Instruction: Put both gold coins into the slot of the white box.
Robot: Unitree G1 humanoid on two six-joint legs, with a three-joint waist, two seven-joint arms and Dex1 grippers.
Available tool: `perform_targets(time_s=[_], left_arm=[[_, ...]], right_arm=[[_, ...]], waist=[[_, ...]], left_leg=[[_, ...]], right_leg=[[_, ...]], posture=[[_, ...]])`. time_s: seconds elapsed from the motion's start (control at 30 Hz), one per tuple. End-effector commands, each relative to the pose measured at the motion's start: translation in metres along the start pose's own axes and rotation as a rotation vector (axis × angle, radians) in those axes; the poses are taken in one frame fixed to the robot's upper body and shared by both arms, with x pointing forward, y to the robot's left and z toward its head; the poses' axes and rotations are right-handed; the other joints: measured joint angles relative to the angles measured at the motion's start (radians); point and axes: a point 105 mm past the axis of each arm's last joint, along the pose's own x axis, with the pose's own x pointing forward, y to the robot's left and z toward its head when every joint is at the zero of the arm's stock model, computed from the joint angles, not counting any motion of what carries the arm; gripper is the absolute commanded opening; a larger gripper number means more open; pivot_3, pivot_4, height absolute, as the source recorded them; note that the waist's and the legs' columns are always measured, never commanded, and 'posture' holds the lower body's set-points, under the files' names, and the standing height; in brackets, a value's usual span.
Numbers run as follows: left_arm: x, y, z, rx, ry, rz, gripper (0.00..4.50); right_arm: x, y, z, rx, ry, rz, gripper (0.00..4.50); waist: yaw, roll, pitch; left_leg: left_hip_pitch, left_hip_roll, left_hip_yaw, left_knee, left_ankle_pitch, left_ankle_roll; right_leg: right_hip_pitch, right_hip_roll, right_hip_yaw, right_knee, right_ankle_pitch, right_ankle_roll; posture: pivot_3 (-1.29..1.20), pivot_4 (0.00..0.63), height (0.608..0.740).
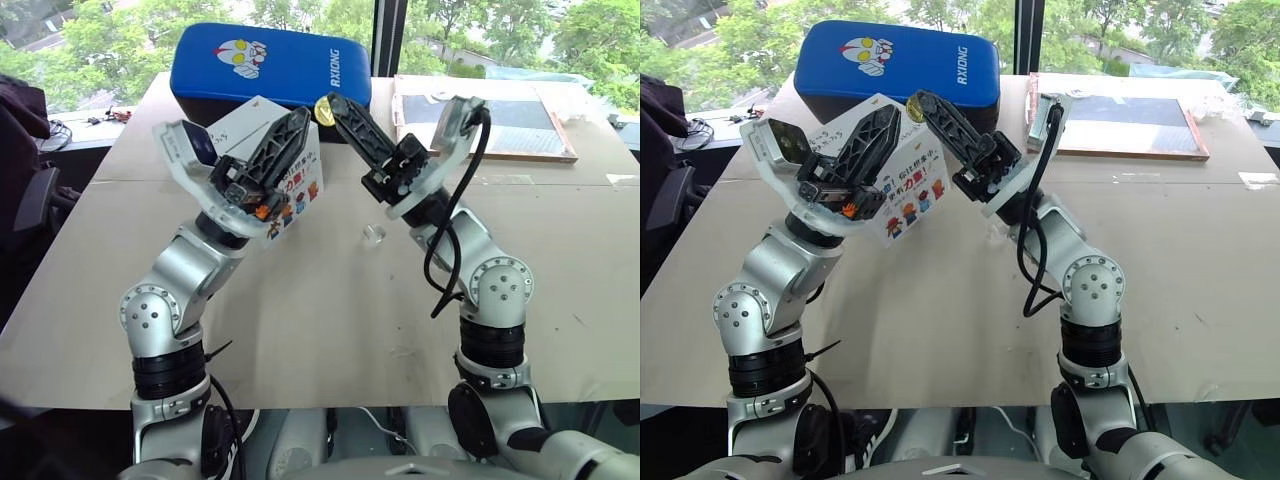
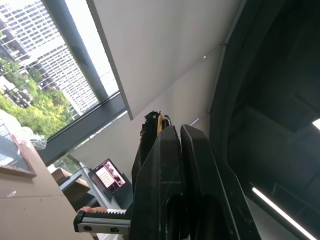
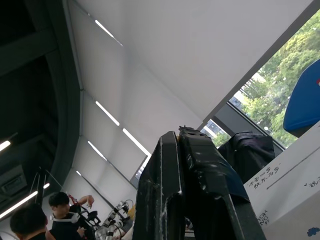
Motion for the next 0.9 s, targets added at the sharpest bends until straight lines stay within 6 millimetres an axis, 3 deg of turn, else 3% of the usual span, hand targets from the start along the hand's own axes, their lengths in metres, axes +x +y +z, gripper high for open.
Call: perform_targets(time_s=[0.03,0.2,0.43,0.8,0.9], left_arm=[[0.0040,-0.0065,-0.0001,0.016,0.012,-0.028,0.12],[0.0044,-0.0067,0.0014,0.026,0.001,-0.031,0.12],[0.0047,-0.0013,0.0026,0.043,0.000,-0.001,3.02],[0.0043,-0.0060,0.0010,0.031,0.007,-0.034,3.02],[0.0041,-0.0070,0.0000,0.026,0.009,-0.042,1.88]], right_arm=[[0.0063,0.0209,0.0006,-0.007,0.001,0.091,0.00],[0.0060,0.0214,-0.0002,-0.006,0.006,0.093,0.00],[0.0064,0.0228,-0.0018,-0.004,0.014,0.102,0.00],[0.0061,0.0235,-0.0016,0.002,0.015,0.107,0.00],[0.0059,0.0234,-0.0013,0.003,0.013,0.106,0.00]], waist=[[0.000,0.000,0.000],[0.000,0.000,0.000],[0.000,0.000,0.000],[0.000,0.000,0.000],[0.000,0.000,0.000]], left_leg=[[0.000,0.000,0.000,0.000,0.000,0.000],[0.000,0.000,0.000,0.000,0.000,0.000],[0.000,0.000,0.000,0.000,0.000,0.000],[0.000,0.000,0.000,-0.001,0.000,0.000],[0.000,0.000,0.000,-0.001,0.000,0.000]], right_leg=[[0.000,0.000,0.000,0.000,0.000,0.000],[0.000,0.000,0.000,0.000,0.000,0.000],[0.000,0.000,0.000,0.000,0.000,0.000],[0.000,0.000,0.000,-0.001,0.000,0.000],[0.000,0.000,0.000,-0.001,0.000,0.000]], posture=[[0.00,0.150,0.740],[0.00,0.150,0.740],[0.00,0.150,0.740],[0.00,0.150,0.740],[0.00,0.150,0.740]])
